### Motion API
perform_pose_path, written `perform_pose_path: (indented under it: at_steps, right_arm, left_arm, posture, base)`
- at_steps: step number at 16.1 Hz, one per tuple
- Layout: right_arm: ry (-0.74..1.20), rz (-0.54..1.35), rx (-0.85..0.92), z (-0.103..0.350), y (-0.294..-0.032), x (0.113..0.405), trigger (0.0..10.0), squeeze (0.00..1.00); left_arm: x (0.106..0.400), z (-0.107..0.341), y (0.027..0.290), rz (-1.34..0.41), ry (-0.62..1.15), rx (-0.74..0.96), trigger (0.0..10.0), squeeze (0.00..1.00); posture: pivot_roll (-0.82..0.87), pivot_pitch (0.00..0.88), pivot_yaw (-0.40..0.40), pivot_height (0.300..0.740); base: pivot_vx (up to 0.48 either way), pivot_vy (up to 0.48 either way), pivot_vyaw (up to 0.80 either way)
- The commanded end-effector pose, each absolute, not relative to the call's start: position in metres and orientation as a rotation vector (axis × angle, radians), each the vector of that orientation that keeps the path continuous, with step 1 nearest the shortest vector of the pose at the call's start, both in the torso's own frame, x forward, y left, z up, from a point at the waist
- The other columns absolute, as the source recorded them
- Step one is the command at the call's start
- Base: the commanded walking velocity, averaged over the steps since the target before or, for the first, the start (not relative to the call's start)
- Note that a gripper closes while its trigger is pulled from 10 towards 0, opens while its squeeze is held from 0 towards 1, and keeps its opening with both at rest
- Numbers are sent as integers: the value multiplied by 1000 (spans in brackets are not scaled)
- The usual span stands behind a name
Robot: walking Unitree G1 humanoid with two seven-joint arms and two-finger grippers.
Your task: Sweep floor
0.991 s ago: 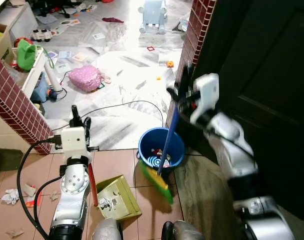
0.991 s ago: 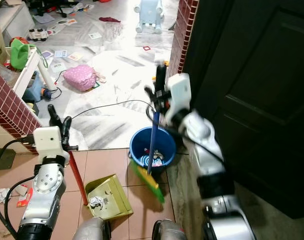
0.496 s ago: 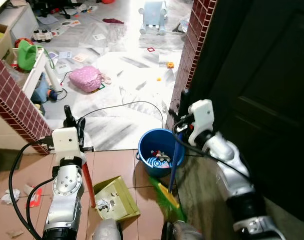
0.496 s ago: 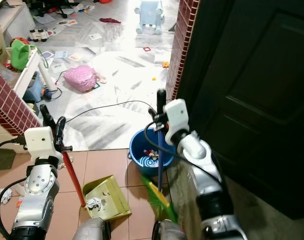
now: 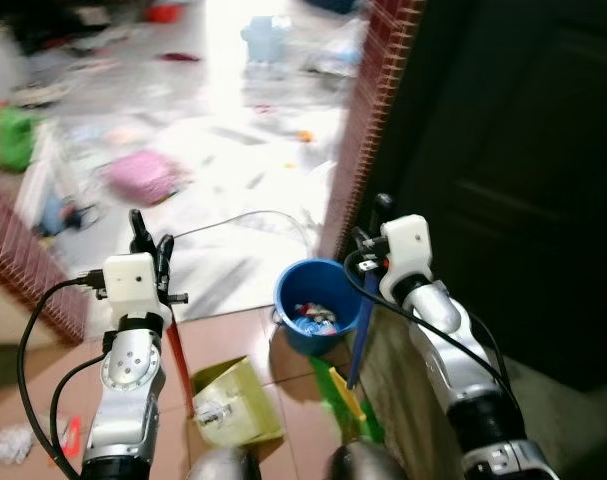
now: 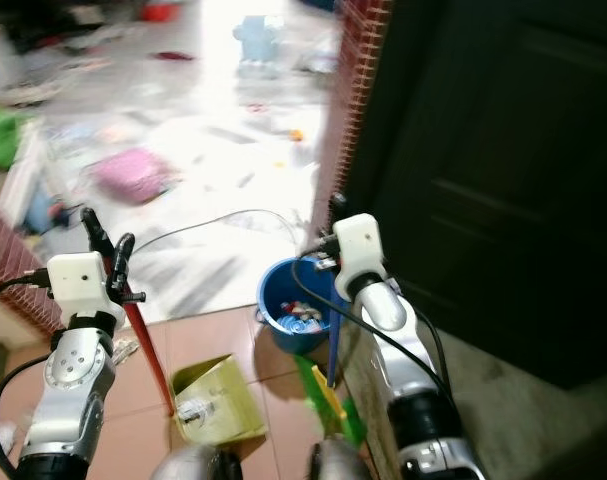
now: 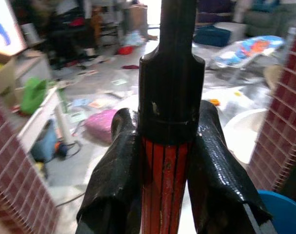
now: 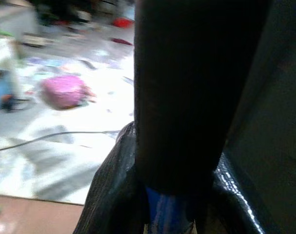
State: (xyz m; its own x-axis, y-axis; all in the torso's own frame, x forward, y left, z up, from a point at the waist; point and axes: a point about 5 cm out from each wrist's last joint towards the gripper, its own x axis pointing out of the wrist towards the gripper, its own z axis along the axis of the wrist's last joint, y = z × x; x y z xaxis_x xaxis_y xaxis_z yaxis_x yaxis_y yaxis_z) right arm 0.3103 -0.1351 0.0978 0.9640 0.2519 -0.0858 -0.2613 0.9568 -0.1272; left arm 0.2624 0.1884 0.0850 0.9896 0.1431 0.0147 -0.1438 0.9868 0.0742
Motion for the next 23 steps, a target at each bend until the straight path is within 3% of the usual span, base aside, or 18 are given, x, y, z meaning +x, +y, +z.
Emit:
perform_pose_path:
  at_steps: [1, 5, 12, 23]
  right_arm:
    - [131, 205, -210, 88, -149, 310, 10000, 0]
    - [139, 194, -258, 81, -146, 308, 10000, 0]
    - [89, 49, -212, 88, -155, 314, 10000, 0]
    - [103, -13, -219, 83, -163, 312, 10000, 0]
  left_arm:
    - [266, 94, 182, 120, -48, 63, 10000, 0]
    - [267, 91, 178, 104, -38, 58, 10000, 0]
    - [271, 109, 166, 11, -114, -16, 10000, 0]
    - [273, 134, 162, -8, -183, -44, 10000, 0]
  posture:
    - [-30, 23, -5, 740]
    - [-28, 9, -15, 740]
    - [-29, 6, 6, 740]
    - [-34, 5, 6, 740]
  base:
    - [0, 480, 0]
    - [0, 427, 0]
    - [0, 0, 0]
    - [0, 0, 0]
